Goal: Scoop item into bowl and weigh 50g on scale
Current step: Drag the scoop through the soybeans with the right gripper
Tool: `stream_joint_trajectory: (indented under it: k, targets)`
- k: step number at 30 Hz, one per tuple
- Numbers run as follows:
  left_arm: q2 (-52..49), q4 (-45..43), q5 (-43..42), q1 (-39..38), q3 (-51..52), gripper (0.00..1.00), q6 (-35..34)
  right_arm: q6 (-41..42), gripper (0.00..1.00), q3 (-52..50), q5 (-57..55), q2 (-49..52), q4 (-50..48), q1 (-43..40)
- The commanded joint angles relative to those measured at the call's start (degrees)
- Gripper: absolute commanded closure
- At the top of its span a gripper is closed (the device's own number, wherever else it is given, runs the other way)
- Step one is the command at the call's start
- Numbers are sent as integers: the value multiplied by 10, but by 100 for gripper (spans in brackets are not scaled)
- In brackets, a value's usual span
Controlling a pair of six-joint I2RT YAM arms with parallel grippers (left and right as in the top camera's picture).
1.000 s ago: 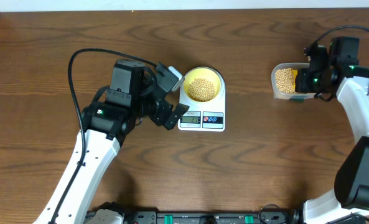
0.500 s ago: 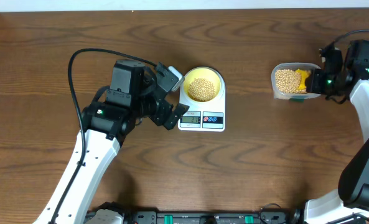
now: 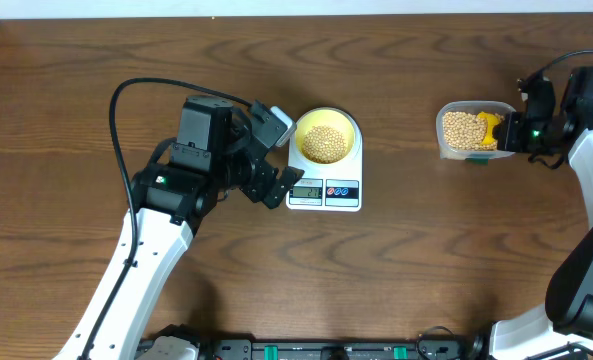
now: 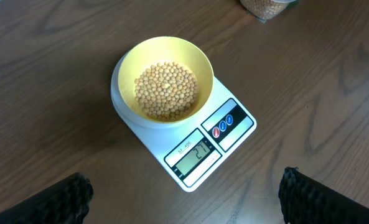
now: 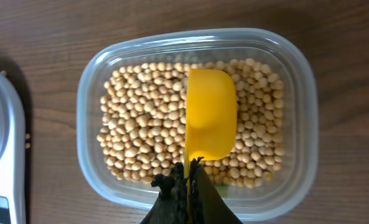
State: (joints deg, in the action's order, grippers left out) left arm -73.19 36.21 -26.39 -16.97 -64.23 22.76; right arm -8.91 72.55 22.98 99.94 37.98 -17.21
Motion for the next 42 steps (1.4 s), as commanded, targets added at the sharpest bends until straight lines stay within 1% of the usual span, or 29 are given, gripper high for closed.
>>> stream_joint_trajectory:
  k: [1,3,6,12,19,33,39,42]
  targets:
    - [2,2,5,2,3,2,7,-32,99,-6,36,5,2,-5]
    - [2,2,5,2,3,2,7,-34,99,-7,38,5,2,-5]
    - [2,3,5,2,3,2,7,-63,99,-11,49,5,6,-5]
    - [2,2,5,2,3,2,7,-66,99,-15,57,24,7,-5]
    - [2,3,5,2,3,2,7,-64,99,-15,146,87,25,-5]
    - [2,2,5,2,3,2,7,-75,99,-15,148,86,32,-13]
    - [2,3,5,2,3,2,7,-75,99,-15,212,86,31,-35]
    - [2,2,5,2,3,2,7,-74,99,-15,225,86,32,-43]
